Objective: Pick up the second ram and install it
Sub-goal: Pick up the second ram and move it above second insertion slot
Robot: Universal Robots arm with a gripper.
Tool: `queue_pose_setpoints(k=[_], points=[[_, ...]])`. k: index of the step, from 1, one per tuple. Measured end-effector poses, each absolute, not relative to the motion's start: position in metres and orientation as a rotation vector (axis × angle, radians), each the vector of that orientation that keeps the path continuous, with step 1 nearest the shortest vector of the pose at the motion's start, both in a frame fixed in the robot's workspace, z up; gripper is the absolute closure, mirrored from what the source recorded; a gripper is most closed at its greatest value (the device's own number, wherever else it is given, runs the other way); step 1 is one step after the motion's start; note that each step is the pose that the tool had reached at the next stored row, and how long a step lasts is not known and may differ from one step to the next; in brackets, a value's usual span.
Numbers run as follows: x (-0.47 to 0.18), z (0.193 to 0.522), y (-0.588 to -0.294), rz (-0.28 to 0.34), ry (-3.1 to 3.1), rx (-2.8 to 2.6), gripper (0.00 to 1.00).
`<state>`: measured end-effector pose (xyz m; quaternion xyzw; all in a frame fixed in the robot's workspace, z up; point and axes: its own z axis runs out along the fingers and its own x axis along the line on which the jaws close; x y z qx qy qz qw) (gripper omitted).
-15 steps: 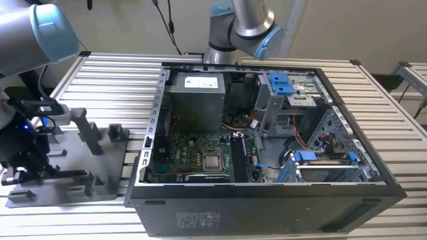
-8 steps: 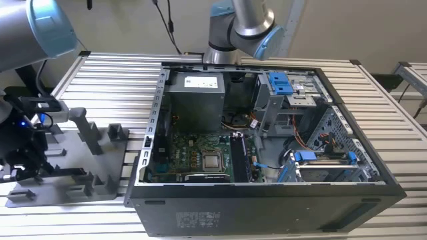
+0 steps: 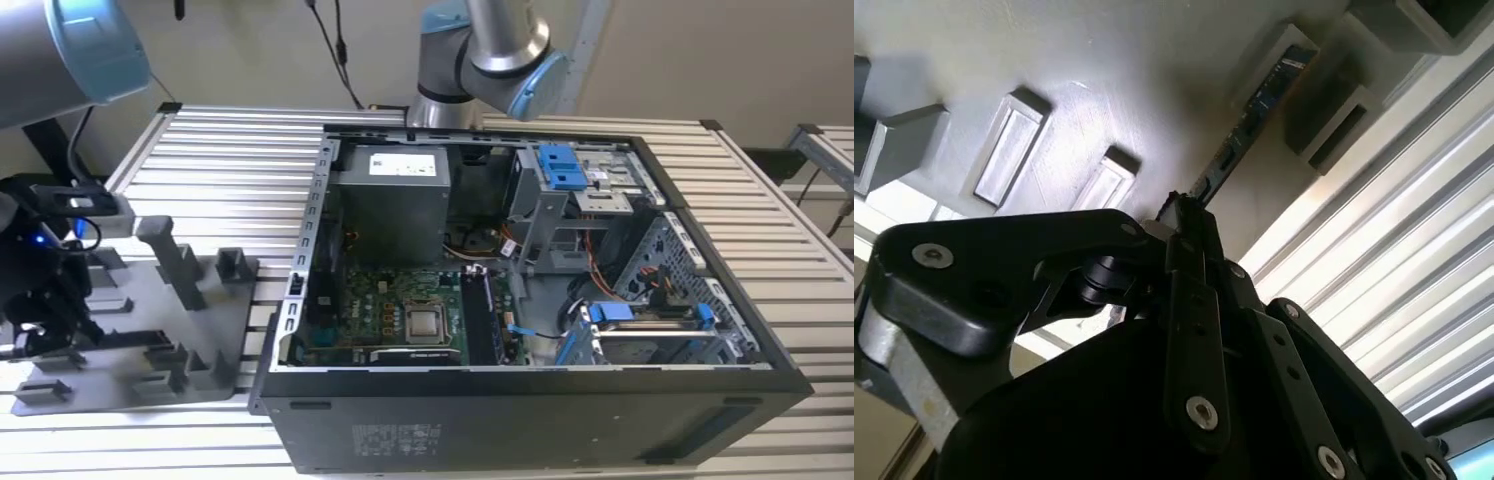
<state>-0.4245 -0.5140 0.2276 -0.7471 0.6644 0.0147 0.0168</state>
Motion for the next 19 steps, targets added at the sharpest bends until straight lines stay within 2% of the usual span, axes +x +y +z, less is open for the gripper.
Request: queue_pose_setpoints(k=[19], points=[[-0.425, 0.249, -0.514, 0.046, 2.065, -2.322, 0.86]])
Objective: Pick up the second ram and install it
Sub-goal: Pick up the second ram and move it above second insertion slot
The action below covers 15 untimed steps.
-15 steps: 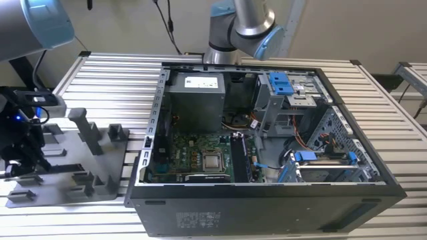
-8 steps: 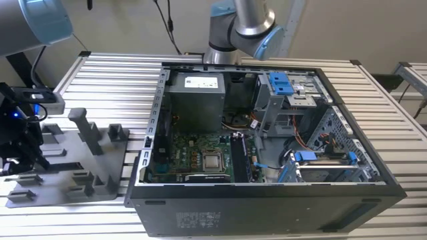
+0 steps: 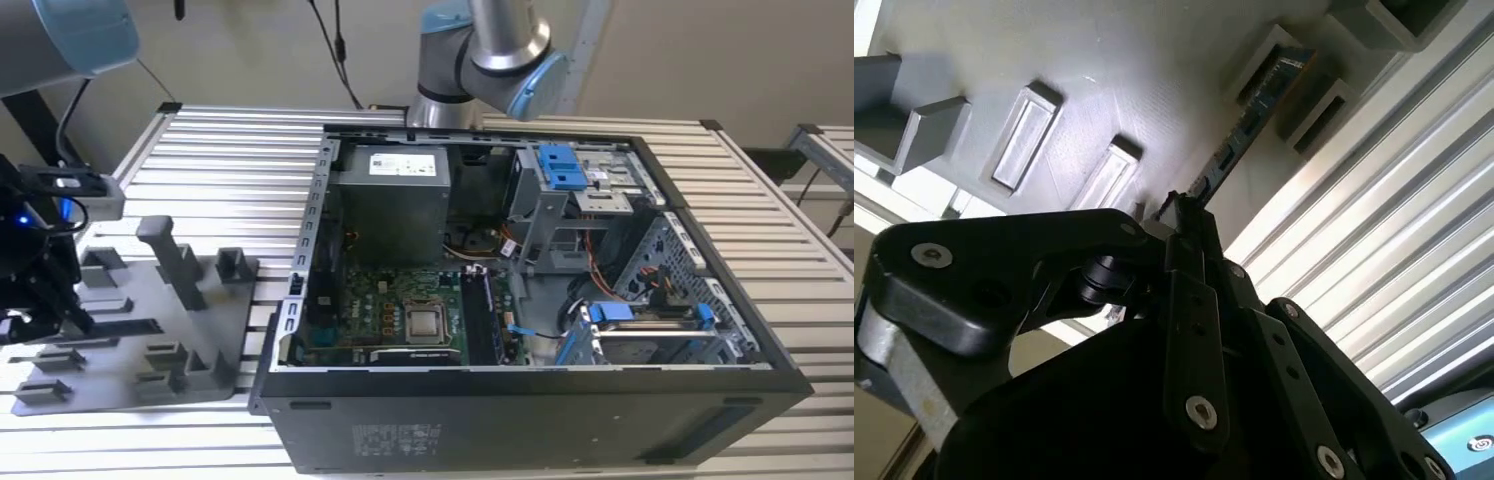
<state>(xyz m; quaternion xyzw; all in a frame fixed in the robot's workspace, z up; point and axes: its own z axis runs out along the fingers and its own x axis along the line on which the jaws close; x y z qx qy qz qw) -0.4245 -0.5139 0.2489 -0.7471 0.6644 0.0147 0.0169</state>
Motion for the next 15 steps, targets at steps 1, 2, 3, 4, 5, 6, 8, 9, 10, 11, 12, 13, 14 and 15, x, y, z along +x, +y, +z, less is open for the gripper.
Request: queue_pose_setpoints(k=[1, 2, 3, 4, 5, 6, 8, 9, 10, 11, 12, 13, 14, 15], points=[[-0.425, 0.251, -0.514, 0.046, 2.065, -2.322, 0.86], [-0.425, 0.252, -0.514, 0.046, 2.065, -2.322, 0.86], [-0.425, 0.254, -0.514, 0.046, 2.065, -2.322, 0.86], [-0.425, 0.255, -0.514, 0.046, 2.065, -2.322, 0.86], [-0.425, 0.256, -0.514, 0.046, 2.065, -2.322, 0.86], [-0.425, 0.258, -0.514, 0.046, 2.065, -2.322, 0.86], [-0.425, 0.26, -0.514, 0.046, 2.065, -2.322, 0.86], [-0.425, 0.261, -0.514, 0.046, 2.065, -2.322, 0.86], [-0.425, 0.262, -0.514, 0.046, 2.065, -2.322, 0.86], [-0.425, 0.263, -0.514, 0.046, 2.065, -2.322, 0.86], [-0.425, 0.264, -0.514, 0.046, 2.065, -2.322, 0.86], [-0.425, 0.265, -0.514, 0.046, 2.066, -2.321, 0.86], [-0.425, 0.266, -0.514, 0.046, 2.067, -2.321, 0.86], [-0.425, 0.267, -0.514, 0.046, 2.068, -2.32, 0.86]])
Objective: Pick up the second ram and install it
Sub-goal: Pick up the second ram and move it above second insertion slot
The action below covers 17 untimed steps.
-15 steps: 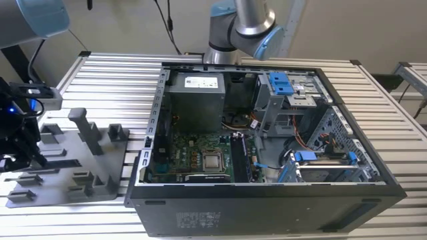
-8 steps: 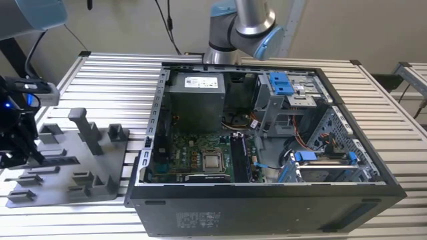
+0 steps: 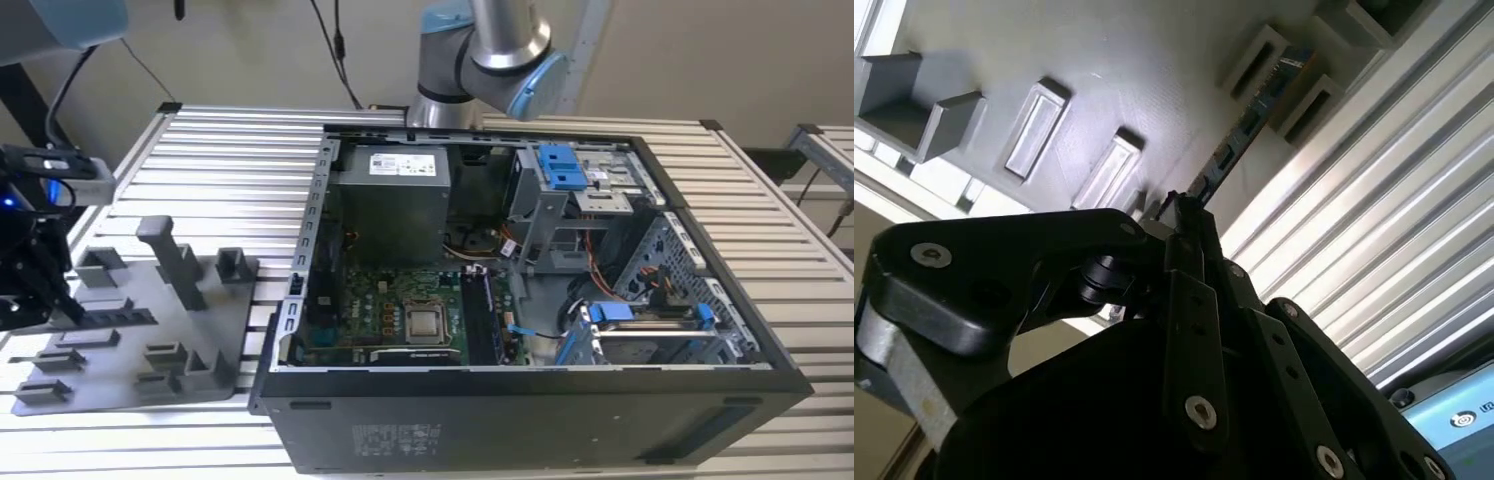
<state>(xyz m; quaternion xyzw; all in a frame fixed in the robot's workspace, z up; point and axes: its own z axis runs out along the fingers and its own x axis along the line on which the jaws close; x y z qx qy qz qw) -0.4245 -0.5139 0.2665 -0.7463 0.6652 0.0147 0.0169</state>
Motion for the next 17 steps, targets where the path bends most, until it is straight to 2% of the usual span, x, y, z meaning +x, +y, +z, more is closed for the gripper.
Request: queue_pose_setpoints(k=[17], points=[[-0.425, 0.281, -0.514, 0.044, 2.115, -2.276, 0.86]])
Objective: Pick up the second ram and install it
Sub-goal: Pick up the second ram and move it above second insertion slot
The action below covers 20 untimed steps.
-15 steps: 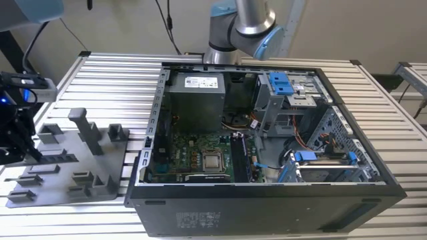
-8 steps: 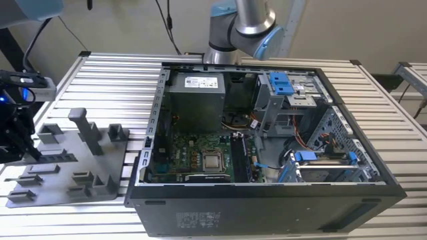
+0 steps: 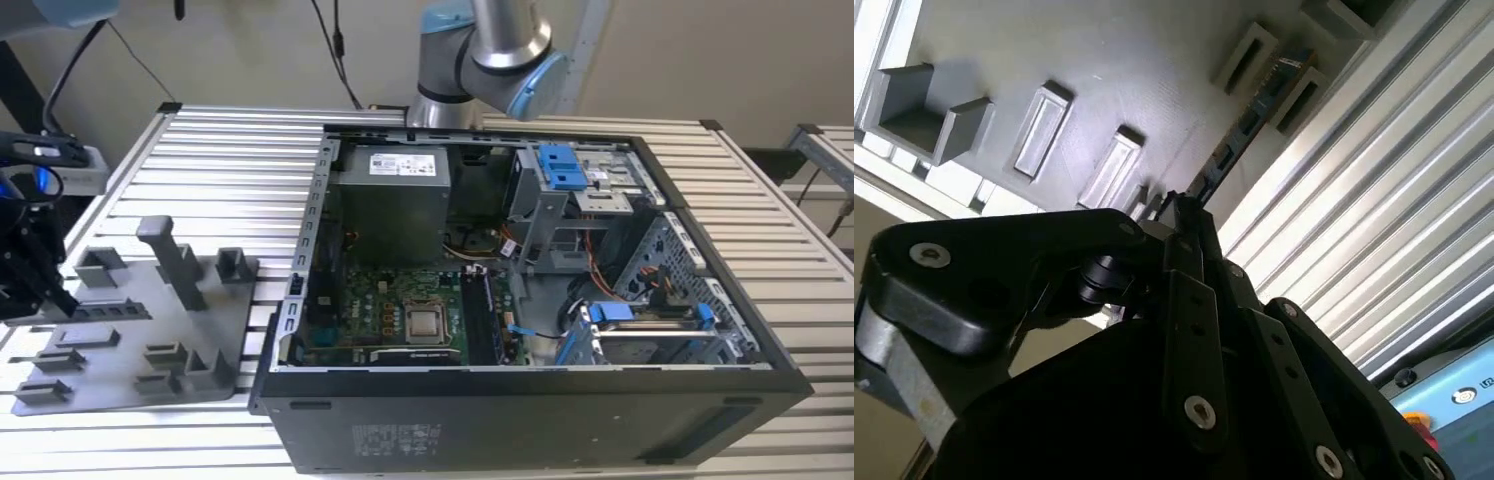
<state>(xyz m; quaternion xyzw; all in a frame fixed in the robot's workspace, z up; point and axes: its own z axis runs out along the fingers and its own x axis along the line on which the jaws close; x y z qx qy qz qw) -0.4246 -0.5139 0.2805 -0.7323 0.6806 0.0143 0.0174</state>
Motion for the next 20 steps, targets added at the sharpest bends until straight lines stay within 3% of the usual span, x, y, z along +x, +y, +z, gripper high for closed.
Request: queue_pose_setpoints(k=[20], points=[[-0.424, 0.315, -0.514, 0.044, 2.119, -2.272, 0.86]])
